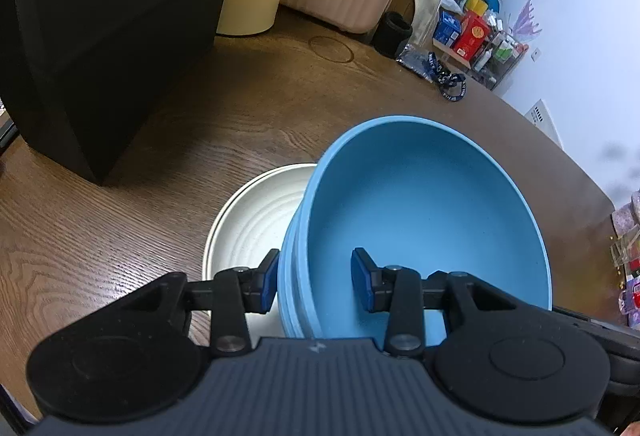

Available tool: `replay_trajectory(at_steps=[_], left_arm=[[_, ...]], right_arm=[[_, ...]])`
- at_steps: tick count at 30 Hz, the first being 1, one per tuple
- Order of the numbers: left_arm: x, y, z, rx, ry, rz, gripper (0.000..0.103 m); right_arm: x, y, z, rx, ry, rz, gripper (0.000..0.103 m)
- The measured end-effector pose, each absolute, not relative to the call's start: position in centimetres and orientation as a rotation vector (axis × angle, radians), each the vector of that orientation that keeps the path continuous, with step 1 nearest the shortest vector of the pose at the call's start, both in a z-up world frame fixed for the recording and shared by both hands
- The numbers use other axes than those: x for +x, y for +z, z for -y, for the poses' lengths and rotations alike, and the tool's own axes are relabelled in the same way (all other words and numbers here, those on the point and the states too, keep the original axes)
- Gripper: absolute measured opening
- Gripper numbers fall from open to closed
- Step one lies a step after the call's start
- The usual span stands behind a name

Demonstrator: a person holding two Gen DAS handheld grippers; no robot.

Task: Organize plates and bowls
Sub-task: 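Lift and carry the bowl stack with both tools toward the white plates, then lower the bowl stack onto the white plates with both tools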

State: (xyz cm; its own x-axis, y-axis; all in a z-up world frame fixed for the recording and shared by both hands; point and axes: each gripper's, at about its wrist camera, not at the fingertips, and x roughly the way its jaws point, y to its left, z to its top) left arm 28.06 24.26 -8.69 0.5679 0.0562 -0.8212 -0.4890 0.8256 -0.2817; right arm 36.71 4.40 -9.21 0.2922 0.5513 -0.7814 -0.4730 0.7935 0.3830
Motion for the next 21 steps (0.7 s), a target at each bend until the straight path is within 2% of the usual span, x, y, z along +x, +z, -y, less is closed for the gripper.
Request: replay_trajectory(at_steps=[18,21], left_arm=[[29.0,-10.3,-25.4,-0.478,0.296,-0.968,0.039],[28.7,-9.6,-25.3,-0.464,0.283,-0.948,0.048]], right_arm=[[37.0,-10.7,-5.6,0.104,0.613,-1.094,0.030],[36.8,-10.4,-5.5,0.118,0.603,-1.076,0.032]])
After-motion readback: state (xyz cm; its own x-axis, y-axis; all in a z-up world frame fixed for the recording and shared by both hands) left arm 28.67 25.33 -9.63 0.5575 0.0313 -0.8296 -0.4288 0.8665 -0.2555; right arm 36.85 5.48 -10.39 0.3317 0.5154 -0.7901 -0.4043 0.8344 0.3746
